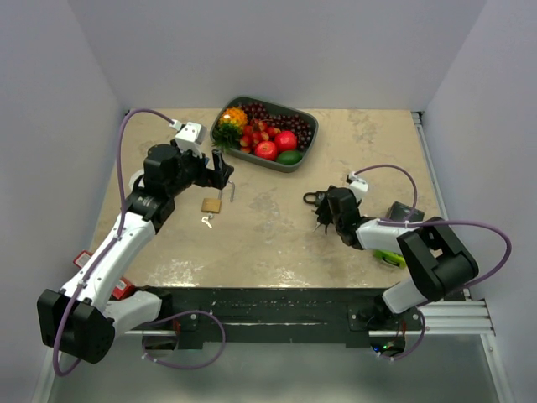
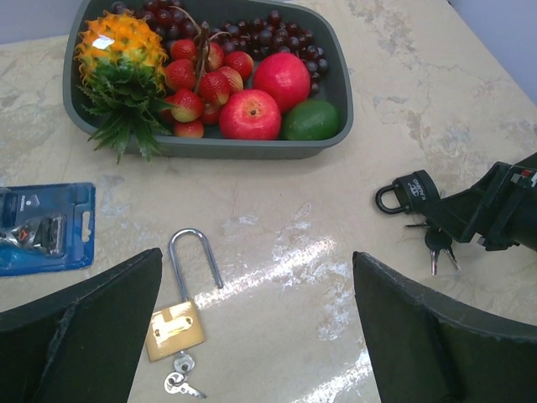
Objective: Unlock with the key
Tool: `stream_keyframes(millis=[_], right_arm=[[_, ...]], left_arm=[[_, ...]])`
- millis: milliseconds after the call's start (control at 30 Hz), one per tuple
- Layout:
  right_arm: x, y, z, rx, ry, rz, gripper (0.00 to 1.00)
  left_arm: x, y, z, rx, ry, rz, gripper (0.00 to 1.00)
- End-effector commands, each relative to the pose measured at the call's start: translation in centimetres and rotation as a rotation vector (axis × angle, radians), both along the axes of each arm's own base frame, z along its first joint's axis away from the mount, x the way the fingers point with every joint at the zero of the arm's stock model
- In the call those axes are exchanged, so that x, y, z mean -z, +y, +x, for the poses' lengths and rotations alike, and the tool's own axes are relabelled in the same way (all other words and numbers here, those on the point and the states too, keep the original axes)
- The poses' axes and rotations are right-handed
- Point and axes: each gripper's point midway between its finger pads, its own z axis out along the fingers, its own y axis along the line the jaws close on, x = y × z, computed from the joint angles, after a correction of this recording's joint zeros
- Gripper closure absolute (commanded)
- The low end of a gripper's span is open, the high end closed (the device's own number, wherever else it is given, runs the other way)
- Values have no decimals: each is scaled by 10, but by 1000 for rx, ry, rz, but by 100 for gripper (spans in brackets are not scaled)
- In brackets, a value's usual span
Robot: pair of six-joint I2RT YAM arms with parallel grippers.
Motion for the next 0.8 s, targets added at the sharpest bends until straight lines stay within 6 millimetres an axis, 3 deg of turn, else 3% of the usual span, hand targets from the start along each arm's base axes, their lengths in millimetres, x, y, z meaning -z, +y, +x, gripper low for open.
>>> stream_keyframes(millis=[0,433,767], right_arm=[[-1,-8,7,62,-19,-1,42],[-8,-7,5,75,-37,41,63],[-17,-3,5,80,-60,91,67]], left_arm=[[-5,1,3,-8,-24,2,1],[-6,2,4,-11,-26,5,1],[-6,2,3,-14,-27,6,1]])
